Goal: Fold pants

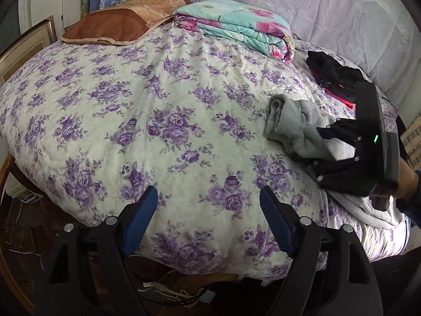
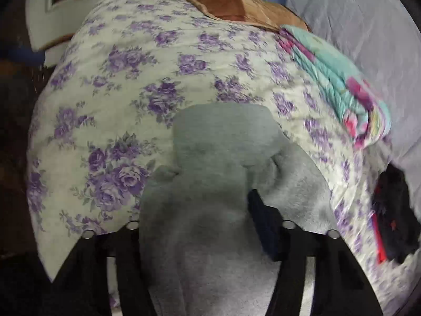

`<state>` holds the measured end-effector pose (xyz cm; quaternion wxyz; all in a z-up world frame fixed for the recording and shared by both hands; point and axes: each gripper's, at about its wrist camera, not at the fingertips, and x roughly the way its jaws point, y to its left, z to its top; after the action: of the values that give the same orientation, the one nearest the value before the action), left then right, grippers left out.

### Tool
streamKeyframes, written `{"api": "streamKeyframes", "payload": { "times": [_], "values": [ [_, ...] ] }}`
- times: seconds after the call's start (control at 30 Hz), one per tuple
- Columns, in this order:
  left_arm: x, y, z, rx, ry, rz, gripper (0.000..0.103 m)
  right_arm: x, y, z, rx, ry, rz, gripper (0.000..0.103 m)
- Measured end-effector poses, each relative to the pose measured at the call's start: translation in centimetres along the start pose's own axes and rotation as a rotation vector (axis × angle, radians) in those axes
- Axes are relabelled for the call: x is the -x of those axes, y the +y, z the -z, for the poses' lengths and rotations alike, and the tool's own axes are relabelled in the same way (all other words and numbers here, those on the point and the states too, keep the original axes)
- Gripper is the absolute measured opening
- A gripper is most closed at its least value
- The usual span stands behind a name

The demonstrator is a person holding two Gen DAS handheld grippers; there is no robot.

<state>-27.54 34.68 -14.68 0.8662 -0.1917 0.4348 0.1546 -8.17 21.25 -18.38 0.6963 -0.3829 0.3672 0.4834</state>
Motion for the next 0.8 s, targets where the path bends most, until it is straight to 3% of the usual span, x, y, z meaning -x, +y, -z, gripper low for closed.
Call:
{"api": "streamKeyframes", "payload": {
  "times": [0.03,0.1,0.2,0.27,0.33,0.37,0.43,0.47,0.53,0.57,0.7,0.8],
  "values": [
    [0.0,-0.1,-0.3,-0.01,-0.008,0.012,0.077,0.8,-2.5,-0.1,-0.138,0.006,-0.126,0.029],
    [-0.1,-0.3,-1.0,-0.028,-0.023,0.035,0.077,2.1,-7.0,0.2,-0.354,-0.012,-0.311,0.026],
    [-0.2,-1.1,-2.2,-0.056,-0.041,0.066,0.078,5.2,-11.8,0.9,-0.526,-0.112,-0.372,0.024],
    [-0.4,-1.7,-2.7,-0.071,-0.045,0.089,0.079,7.2,-13.2,1.4,-0.564,-0.192,-0.405,0.025],
    [-0.9,-2.5,-3.1,-0.09,-0.044,0.113,0.08,7.0,-12.1,1.5,-0.533,-0.2,-0.377,0.032],
    [-1.3,-2.9,-3.3,-0.099,-0.038,0.12,0.08,5.6,-11.0,1.3,-0.509,-0.162,-0.343,0.035],
    [-2.1,-3.7,-3.5,-0.112,-0.017,0.129,0.08,1.7,-8.3,1.1,-0.467,-0.029,-0.27,0.06],
    [-2.3,-4.1,-3.5,-0.12,-0.007,0.131,0.08,0.1,-7.1,0.7,-0.436,0.024,-0.228,0.064],
    [-2.4,-4.8,-3.4,-0.14,0.003,0.139,0.08,0.2,-5.6,0.4,-0.376,-0.007,-0.149,0.074],
    [-2.4,-5.0,-3.2,-0.15,0.006,0.143,0.08,0.6,-5.3,0.2,-0.364,-0.018,-0.157,0.075],
    [-2.5,-5.1,-2.6,-0.15,0.02,0.153,0.08,1.6,-7.4,-0.2,-0.456,-0.058,-0.337,0.075],
    [-2.8,-4.9,-2.3,-0.133,0.032,0.161,0.081,1.1,-7.9,-0.1,-0.482,-0.051,-0.252,0.075]
  ]
}}
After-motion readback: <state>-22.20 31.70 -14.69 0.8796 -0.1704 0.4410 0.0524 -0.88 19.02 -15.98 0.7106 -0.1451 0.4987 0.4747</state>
